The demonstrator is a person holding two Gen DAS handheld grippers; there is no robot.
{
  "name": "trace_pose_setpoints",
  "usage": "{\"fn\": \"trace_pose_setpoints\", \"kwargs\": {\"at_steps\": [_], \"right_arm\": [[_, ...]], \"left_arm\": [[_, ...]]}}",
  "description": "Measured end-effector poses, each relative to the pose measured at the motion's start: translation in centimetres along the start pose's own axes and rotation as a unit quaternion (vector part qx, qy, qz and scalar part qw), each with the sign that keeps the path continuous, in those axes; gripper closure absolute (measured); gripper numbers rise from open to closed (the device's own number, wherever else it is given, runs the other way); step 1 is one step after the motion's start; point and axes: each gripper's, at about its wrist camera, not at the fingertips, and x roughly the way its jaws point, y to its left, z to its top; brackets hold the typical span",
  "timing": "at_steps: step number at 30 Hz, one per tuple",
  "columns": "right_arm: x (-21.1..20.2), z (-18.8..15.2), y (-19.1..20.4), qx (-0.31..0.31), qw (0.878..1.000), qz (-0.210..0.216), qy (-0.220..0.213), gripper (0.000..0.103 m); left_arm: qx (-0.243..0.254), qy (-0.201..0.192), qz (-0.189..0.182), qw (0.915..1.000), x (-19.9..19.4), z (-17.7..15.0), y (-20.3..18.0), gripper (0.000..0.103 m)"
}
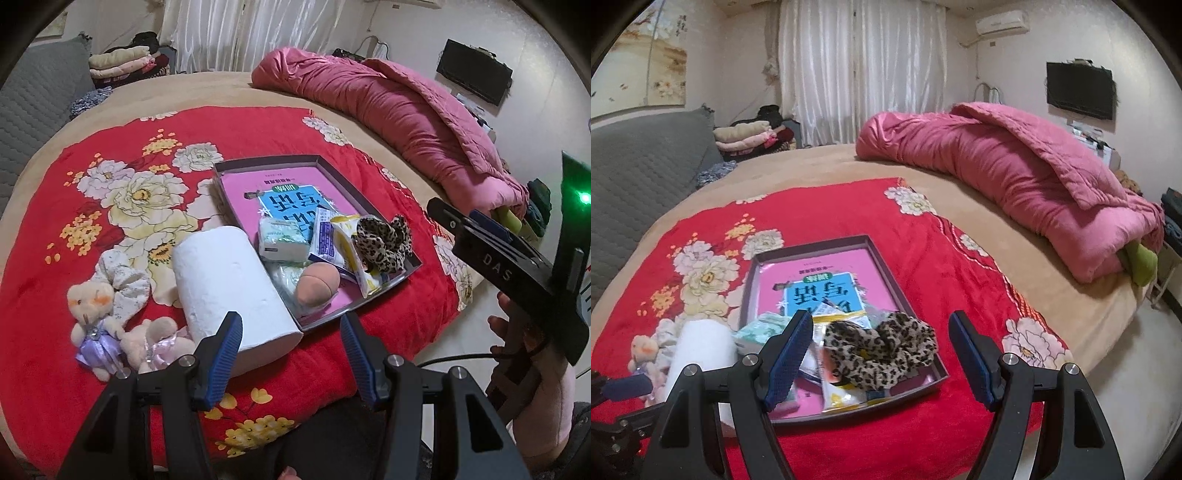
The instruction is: Organize soft objects
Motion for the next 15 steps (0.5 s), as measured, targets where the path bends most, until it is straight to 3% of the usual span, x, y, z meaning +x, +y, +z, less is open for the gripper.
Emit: {"fn": "trace_pose_setpoints", "kwargs": {"at_steps": [15], "right_arm": [[-3.5,0.2,7.2,-0.057,0.994,0.091,-0.013,0.026]], "left_arm": [[-0.039,-0.027,0.031,0.9984,-3.5,-0.6,4.6,0.048]]}}
